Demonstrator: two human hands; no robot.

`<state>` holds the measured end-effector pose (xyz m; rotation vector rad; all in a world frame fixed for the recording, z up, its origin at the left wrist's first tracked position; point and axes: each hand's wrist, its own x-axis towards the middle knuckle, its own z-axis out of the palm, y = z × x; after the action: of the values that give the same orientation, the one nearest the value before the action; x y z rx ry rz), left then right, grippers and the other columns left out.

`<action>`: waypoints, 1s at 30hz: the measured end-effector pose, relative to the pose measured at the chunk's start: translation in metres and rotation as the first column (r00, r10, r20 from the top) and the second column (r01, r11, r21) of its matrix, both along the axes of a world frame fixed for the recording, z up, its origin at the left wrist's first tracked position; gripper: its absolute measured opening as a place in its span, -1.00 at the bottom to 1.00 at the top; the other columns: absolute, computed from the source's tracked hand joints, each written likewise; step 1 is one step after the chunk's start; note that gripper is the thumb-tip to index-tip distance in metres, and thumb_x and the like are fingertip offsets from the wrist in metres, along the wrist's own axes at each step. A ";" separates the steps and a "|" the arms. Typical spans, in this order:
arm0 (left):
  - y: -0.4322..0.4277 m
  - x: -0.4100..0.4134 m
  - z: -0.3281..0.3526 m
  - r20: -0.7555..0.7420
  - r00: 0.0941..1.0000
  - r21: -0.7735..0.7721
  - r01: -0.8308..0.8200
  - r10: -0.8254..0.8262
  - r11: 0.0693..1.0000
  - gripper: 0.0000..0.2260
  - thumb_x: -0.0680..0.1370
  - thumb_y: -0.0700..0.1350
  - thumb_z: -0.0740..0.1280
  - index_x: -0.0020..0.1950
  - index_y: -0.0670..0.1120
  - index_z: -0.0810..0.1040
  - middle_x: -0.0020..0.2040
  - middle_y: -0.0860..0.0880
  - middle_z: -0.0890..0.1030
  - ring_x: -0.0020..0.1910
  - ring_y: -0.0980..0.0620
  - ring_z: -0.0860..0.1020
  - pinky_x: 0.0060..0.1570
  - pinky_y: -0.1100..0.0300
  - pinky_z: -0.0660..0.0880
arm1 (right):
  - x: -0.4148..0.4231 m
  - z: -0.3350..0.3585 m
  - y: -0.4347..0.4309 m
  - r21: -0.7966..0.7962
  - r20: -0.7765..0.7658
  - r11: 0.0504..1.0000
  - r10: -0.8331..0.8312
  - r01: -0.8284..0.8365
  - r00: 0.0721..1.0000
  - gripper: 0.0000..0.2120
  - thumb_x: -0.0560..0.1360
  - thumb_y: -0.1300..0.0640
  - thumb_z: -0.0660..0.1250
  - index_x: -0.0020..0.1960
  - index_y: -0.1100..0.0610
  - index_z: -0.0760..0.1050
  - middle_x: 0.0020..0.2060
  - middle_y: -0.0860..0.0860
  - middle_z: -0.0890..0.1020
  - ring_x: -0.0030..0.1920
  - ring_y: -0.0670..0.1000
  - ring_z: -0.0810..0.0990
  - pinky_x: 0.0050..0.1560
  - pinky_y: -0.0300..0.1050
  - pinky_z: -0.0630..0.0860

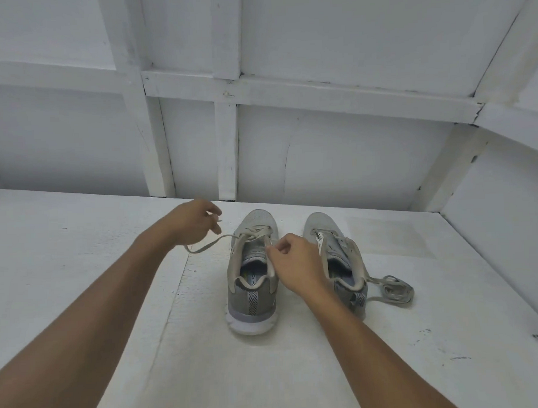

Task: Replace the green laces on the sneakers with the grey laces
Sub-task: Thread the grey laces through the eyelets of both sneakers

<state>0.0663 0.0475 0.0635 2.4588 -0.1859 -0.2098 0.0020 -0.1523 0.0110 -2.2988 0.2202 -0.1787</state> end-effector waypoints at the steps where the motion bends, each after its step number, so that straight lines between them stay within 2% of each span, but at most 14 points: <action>1: -0.001 0.001 0.004 0.000 1.000 0.000 0.011 -0.011 1.000 -0.71 0.63 -0.28 0.14 0.30 -0.10 0.49 -0.08 0.05 0.66 -0.15 0.11 0.50 -0.14 0.24 0.42 | 0.000 0.000 0.000 0.004 -0.005 1.000 0.001 -0.001 1.000 -0.87 0.51 0.00 0.32 -0.13 0.04 0.54 -0.25 -0.13 0.55 -0.22 -0.10 0.52 -0.31 -0.26 0.38; 4: -0.011 -0.002 0.009 0.017 0.997 -0.028 0.072 -0.071 0.997 -0.72 0.59 -0.36 0.16 0.16 -0.08 0.53 -0.11 0.08 0.67 -0.28 0.21 0.53 -0.40 0.39 0.37 | 0.000 0.002 0.000 0.034 -0.021 0.999 0.007 -0.006 1.000 -0.87 0.51 0.00 0.32 -0.16 0.03 0.54 -0.26 -0.12 0.56 -0.26 -0.14 0.50 -0.34 -0.37 0.33; 6: -0.020 -0.004 0.007 0.068 0.991 -0.039 0.121 -0.118 0.992 -0.77 0.58 -0.33 0.22 0.04 -0.05 0.59 -0.15 0.10 0.68 -0.33 0.28 0.54 -0.36 0.41 0.40 | 0.000 0.003 0.000 0.050 -0.034 0.999 0.003 -0.001 0.999 -0.87 0.51 0.01 0.31 -0.18 0.02 0.54 -0.23 -0.09 0.58 -0.28 -0.19 0.48 -0.35 -0.38 0.32; 8: -0.028 -0.007 0.002 0.116 0.983 -0.022 0.146 -0.143 0.989 -0.79 0.58 -0.28 0.26 -0.04 0.00 0.62 -0.18 0.08 0.67 -0.30 0.27 0.55 -0.28 0.36 0.45 | -0.001 0.004 0.001 0.062 -0.041 0.998 0.000 0.003 0.999 -0.85 0.52 0.04 0.29 -0.16 0.06 0.57 -0.24 -0.07 0.60 -0.31 -0.20 0.47 -0.36 -0.38 0.32; 11: -0.039 -0.011 -0.007 0.154 0.973 0.065 0.166 -0.174 0.984 -0.82 0.59 -0.17 0.29 -0.02 0.02 0.67 -0.10 0.03 0.64 -0.14 0.08 0.56 -0.18 0.27 0.43 | -0.002 0.006 0.002 0.077 -0.040 0.997 -0.013 0.016 0.999 -0.78 0.53 0.08 0.26 -0.12 0.16 0.62 -0.26 -0.01 0.62 -0.30 -0.08 0.49 -0.36 -0.37 0.34; 13: -0.045 -0.013 -0.012 0.175 0.967 0.107 0.165 -0.182 0.980 -0.84 0.59 -0.14 0.31 0.04 0.01 0.68 -0.01 0.01 0.63 -0.07 0.07 0.53 -0.09 0.28 0.40 | -0.002 0.007 0.003 0.084 -0.042 0.996 -0.021 0.025 0.999 -0.77 0.54 0.09 0.23 -0.13 0.15 0.62 -0.27 -0.02 0.61 -0.30 -0.09 0.49 -0.37 -0.36 0.32; 15: -0.051 -0.015 -0.015 0.184 0.966 0.113 0.161 -0.180 0.980 -0.85 0.57 -0.12 0.34 0.08 -0.03 0.67 0.00 0.00 0.62 -0.07 0.08 0.51 -0.07 0.29 0.39 | -0.003 0.007 0.003 0.080 -0.051 0.996 -0.021 0.025 0.998 -0.77 0.55 0.10 0.21 -0.16 0.12 0.61 -0.30 -0.05 0.59 -0.33 -0.14 0.46 -0.40 -0.32 0.30; 18: -0.057 -0.016 -0.017 0.186 0.963 0.124 0.173 -0.194 0.977 -0.89 0.55 -0.14 0.37 0.04 -0.06 0.66 0.00 -0.03 0.64 -0.09 0.07 0.53 -0.08 0.29 0.42 | -0.003 0.005 0.004 0.085 -0.052 0.996 -0.025 0.030 0.998 -0.76 0.55 0.14 0.19 -0.24 0.11 0.55 -0.36 -0.05 0.53 -0.35 -0.08 0.44 -0.42 -0.26 0.27; 20: -0.060 -0.015 -0.018 0.186 0.963 0.130 0.173 -0.196 0.976 -0.90 0.55 -0.14 0.37 0.03 -0.05 0.65 0.00 -0.04 0.64 -0.07 0.05 0.55 -0.07 0.27 0.44 | -0.002 0.004 0.004 0.083 -0.054 0.996 -0.029 0.033 0.998 -0.75 0.55 0.16 0.18 -0.27 0.10 0.51 -0.37 -0.05 0.51 -0.36 -0.12 0.41 -0.41 -0.25 0.27; 24: -0.063 -0.014 -0.020 0.189 0.962 0.133 0.172 -0.195 0.976 -0.91 0.54 -0.15 0.37 0.02 -0.06 0.65 -0.01 -0.04 0.64 -0.06 0.03 0.57 -0.07 0.27 0.47 | -0.002 0.004 0.003 0.077 -0.062 0.996 -0.033 0.038 0.998 -0.65 0.55 0.17 0.17 -0.42 0.04 0.35 -0.44 -0.06 0.43 -0.40 -0.11 0.35 -0.43 -0.22 0.23; 30: -0.065 -0.014 -0.022 0.186 0.961 0.151 0.175 -0.202 0.973 -0.88 0.55 -0.17 0.36 0.06 -0.06 0.65 0.02 -0.05 0.65 -0.05 0.02 0.58 -0.03 0.25 0.50 | -0.002 0.004 0.003 0.077 -0.077 0.997 -0.026 0.032 0.997 -0.64 0.55 0.18 0.15 -0.42 0.05 0.35 -0.43 -0.05 0.44 -0.35 -0.01 0.38 -0.44 -0.22 0.23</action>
<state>0.0525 -0.0179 0.0414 2.5944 -0.5112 -0.0562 0.0001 -0.1493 0.0150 -2.2280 0.2943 -0.0952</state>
